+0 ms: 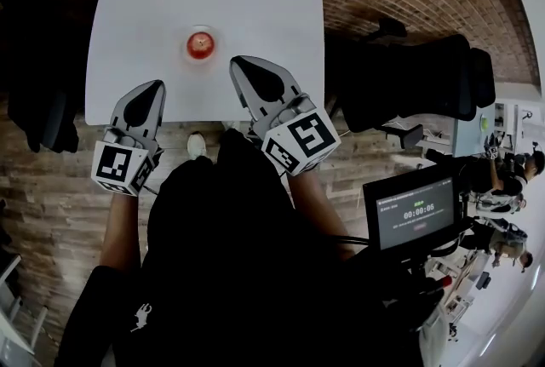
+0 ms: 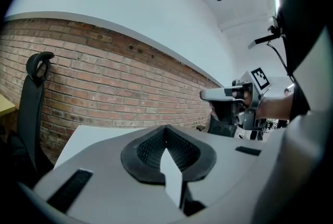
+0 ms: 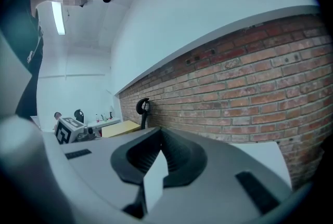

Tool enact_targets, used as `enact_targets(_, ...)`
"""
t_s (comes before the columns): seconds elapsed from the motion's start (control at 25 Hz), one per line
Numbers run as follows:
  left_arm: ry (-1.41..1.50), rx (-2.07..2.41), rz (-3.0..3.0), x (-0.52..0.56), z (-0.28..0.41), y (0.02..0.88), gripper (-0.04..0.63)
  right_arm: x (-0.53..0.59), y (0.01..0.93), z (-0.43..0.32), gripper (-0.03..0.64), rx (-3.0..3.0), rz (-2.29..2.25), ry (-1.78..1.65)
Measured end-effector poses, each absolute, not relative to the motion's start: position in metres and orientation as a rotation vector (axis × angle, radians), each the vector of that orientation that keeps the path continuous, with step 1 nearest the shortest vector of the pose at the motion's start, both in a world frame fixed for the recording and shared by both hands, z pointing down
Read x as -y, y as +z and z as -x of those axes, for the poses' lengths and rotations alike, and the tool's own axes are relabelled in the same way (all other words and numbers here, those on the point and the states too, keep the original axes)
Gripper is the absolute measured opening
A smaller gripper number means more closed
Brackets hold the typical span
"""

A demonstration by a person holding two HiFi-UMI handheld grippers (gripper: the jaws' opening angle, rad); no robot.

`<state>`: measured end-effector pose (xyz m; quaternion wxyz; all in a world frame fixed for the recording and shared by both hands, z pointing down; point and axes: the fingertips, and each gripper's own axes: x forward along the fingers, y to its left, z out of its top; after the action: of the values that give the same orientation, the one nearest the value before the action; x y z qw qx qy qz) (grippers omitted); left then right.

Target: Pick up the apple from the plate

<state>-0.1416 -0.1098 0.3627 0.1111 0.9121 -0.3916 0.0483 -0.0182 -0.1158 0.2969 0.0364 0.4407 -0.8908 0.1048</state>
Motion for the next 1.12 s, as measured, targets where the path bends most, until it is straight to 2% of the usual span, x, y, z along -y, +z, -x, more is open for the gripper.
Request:
enact_targets(0.32,0.146,1.318,-2.618,0.087,0.174,0.357,0.005,0.107,0.302,0.054,0.003,2.772,-1.176,0.28)
enact_targets(0.56,0.176,1.42,-2.545,0.127,0.14,0.367,0.005,0.153,0.324,0.029,0.002,2.785,-1.01,0.181)
enact_targets(1.12,0.189,1.496,-2.403,0.136,0.13,0.406,0.005,0.176,0.393,0.045,0.003,2.706,-0.729,0.156)
